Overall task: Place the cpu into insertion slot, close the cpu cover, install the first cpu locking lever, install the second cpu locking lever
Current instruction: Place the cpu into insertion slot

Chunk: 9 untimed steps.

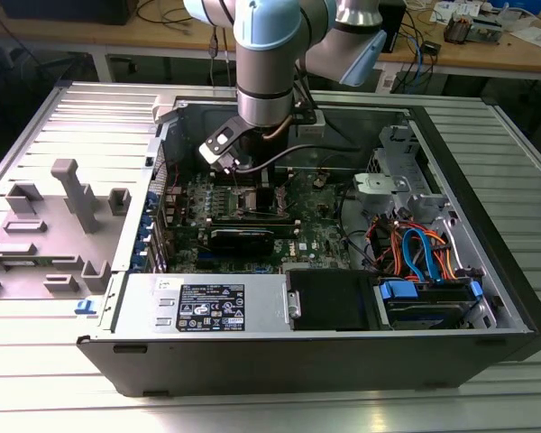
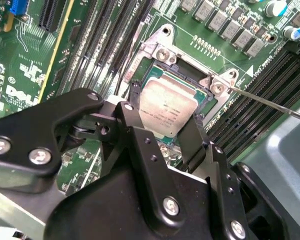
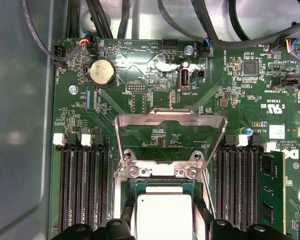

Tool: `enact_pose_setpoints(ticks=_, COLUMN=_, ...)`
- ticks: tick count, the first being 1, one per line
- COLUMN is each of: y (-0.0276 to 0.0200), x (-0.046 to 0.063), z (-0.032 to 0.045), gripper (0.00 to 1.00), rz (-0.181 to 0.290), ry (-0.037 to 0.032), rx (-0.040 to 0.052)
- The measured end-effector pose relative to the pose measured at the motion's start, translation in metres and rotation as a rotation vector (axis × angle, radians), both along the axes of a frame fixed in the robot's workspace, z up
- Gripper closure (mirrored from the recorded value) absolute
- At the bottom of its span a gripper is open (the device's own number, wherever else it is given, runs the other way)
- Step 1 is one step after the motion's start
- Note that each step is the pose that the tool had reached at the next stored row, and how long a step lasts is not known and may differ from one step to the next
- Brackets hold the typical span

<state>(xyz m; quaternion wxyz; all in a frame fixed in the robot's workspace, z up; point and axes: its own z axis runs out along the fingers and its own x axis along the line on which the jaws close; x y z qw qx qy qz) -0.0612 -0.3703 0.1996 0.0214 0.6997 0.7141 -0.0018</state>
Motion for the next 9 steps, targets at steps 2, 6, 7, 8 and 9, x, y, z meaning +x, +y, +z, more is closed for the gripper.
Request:
enact_pose_setpoints(ticks=2, y=0.0001, x=0.0, z=0.0003, gripper=0.45, rz=0.0, ry=-0.0001, rx=-0.001)
enact_pose_setpoints(ticks=6, y=0.0001, x=0.0001, z=0.0027, gripper=0.45, rz=0.0, ry=-0.0002, rx=-0.0011)
enact_pose_setpoints(ticks=7, y=0.0, x=0.0, z=0.0026, gripper=0.45, rz=0.0, ry=-0.0001, rx=-0.0009)
enact_pose_setpoints(ticks=8, y=0.0, x=-0.0001, z=0.0025, gripper=0.45, rz=0.0, ry=0.0, rx=0.0012)
enact_pose_setpoints(ticks=9, y=0.0, x=-0.0001, z=0.0021, gripper=0.45, rz=0.0, ry=0.0001, rx=0.0033)
